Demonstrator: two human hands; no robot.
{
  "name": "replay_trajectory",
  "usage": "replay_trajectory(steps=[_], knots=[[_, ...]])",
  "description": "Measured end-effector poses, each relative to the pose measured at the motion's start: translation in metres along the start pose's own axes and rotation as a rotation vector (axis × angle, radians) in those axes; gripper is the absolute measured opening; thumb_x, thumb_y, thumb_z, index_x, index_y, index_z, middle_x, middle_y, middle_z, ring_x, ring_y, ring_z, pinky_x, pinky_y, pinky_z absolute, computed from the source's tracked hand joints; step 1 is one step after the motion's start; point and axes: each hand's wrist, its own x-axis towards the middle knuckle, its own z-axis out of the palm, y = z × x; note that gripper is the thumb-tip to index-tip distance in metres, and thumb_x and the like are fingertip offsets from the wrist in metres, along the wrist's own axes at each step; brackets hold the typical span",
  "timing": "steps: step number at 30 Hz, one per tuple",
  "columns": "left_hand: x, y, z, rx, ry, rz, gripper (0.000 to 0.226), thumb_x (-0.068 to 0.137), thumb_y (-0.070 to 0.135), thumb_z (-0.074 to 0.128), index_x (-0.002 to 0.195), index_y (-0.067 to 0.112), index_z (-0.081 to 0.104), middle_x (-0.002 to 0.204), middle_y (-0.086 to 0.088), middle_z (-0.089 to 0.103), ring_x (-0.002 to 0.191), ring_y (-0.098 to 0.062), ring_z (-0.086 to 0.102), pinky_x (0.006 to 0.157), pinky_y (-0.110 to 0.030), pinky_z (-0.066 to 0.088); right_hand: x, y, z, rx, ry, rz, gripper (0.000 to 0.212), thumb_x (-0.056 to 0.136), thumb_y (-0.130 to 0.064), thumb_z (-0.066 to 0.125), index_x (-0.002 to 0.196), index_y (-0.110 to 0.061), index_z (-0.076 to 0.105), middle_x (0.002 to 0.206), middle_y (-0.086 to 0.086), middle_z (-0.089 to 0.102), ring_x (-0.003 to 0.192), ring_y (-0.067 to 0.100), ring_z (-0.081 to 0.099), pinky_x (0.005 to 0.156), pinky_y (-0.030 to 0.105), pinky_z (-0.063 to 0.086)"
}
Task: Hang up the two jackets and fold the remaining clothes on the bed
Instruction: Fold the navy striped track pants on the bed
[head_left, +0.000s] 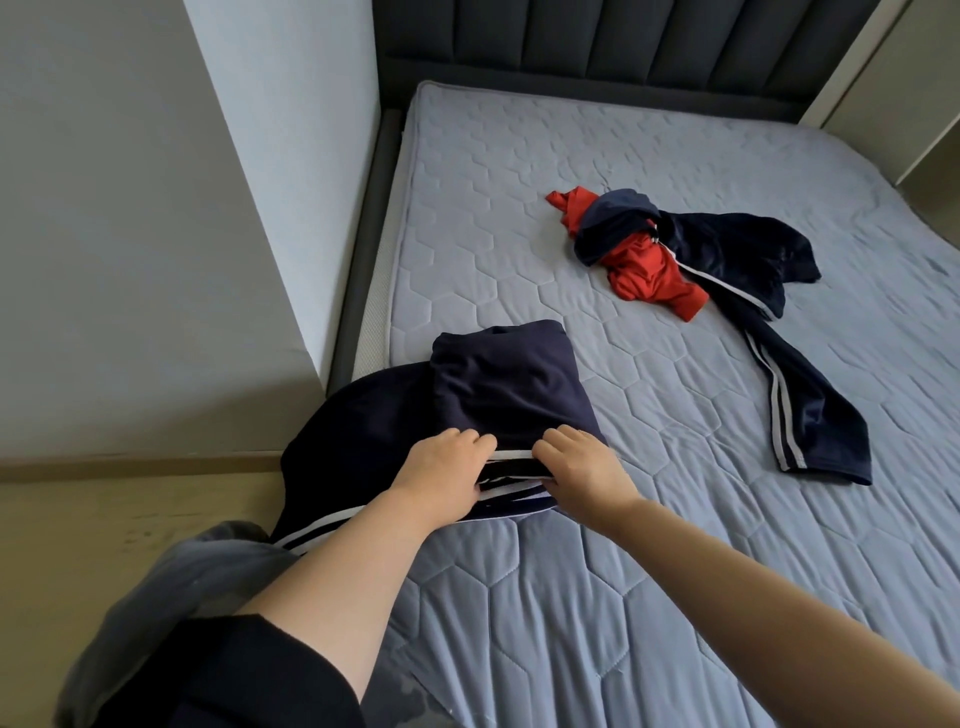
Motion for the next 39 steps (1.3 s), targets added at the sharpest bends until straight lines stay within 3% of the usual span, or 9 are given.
replay_trajectory(steps=[7,11,15,20,24,27,31,35,39], knots=[[-0.007,-0.007,0.005,0.067,-0.155,0.126,0.023,0.087,0.018,0.057,0.109,0.018,0.050,0.104,0.002,0.053,0.098,-0.017,0.050,0.069,-0.025,0.033,-0.017,0.023,0.004,-0.171,0.101,-0.054,0.009,0.059,-0.001,0.057,0.057,-0.008,0.052,0.057,0.006,0.048,0.046,0.024,0.047,0.041,0.026,0.042],[-0.012,-0.013,0.005,0.063,-0.217,0.055,0.017,0.085,0.030,0.057,0.095,0.018,0.049,0.098,0.002,0.055,0.093,-0.018,0.052,0.068,-0.026,0.033,-0.032,0.022,0.015,-0.219,-0.033,0.225,0.042,0.033,0.016,0.074,0.063,-0.006,0.056,0.063,0.008,0.053,0.050,0.028,0.053,0.038,0.027,0.036],[-0.011,-0.007,0.007,0.130,-0.207,0.036,0.016,0.087,0.023,0.055,0.101,0.015,0.054,0.097,-0.002,0.060,0.089,-0.023,0.057,0.067,-0.028,0.034,-0.038,0.034,0.019,-0.169,-0.088,0.658,0.028,0.072,0.012,0.051,0.084,-0.011,0.042,0.089,0.010,0.054,0.059,0.032,0.049,0.046,0.032,0.026],[-0.014,-0.005,0.013,0.068,-0.280,-0.015,0.011,0.087,0.021,0.054,0.096,0.015,0.052,0.099,-0.003,0.059,0.088,-0.024,0.058,0.066,-0.029,0.033,-0.040,0.023,0.036,0.088,-0.132,0.940,0.022,0.080,0.008,0.038,0.085,-0.013,0.034,0.096,0.011,0.053,0.073,0.032,0.049,0.059,0.034,0.030],[-0.016,-0.013,0.014,-0.035,-0.334,-0.015,0.023,0.085,0.039,0.054,0.085,0.020,0.040,0.090,0.004,0.056,0.076,-0.018,0.052,0.065,-0.027,0.037,-0.057,0.017,0.046,0.276,-0.027,0.927,0.017,0.078,0.001,0.046,0.083,-0.013,0.037,0.090,0.005,0.048,0.077,0.032,0.047,0.061,0.037,0.033],[-0.015,-0.010,0.011,-0.024,-0.200,0.068,0.027,0.084,0.045,0.052,0.089,0.021,0.041,0.087,0.006,0.052,0.074,-0.016,0.051,0.066,-0.028,0.039,-0.072,0.013,0.047,0.325,0.065,0.872,0.018,0.078,-0.005,0.058,0.090,-0.012,0.047,0.090,0.000,0.048,0.083,0.030,0.051,0.061,0.036,0.036],[-0.010,0.005,0.009,0.026,-0.112,0.187,0.017,0.086,0.024,0.052,0.100,0.017,0.048,0.099,0.002,0.053,0.092,-0.017,0.049,0.067,-0.025,0.031,-0.073,0.016,0.038,0.258,0.080,0.876,0.018,0.077,-0.001,0.062,0.092,-0.006,0.054,0.088,0.005,0.056,0.075,0.037,0.055,0.058,0.034,0.030],[-0.010,0.006,0.009,0.119,-0.102,0.157,0.021,0.087,0.007,0.048,0.105,0.016,0.050,0.104,0.001,0.052,0.095,-0.019,0.049,0.066,-0.026,0.031,-0.063,0.021,0.023,0.078,0.104,0.719,0.032,0.059,0.008,0.075,0.065,-0.005,0.047,0.058,0.015,0.055,0.043,0.037,0.050,0.043,0.031,0.032],[-0.013,0.008,0.013,0.093,-0.128,0.111,0.028,0.084,0.000,0.047,0.106,0.017,0.051,0.103,0.001,0.052,0.094,-0.019,0.049,0.065,-0.026,0.030,-0.049,0.028,0.033,0.122,0.064,1.049,0.036,0.081,-0.013,0.059,0.062,-0.014,0.030,0.062,0.011,0.050,0.061,0.035,0.048,0.054,0.033,0.025]])
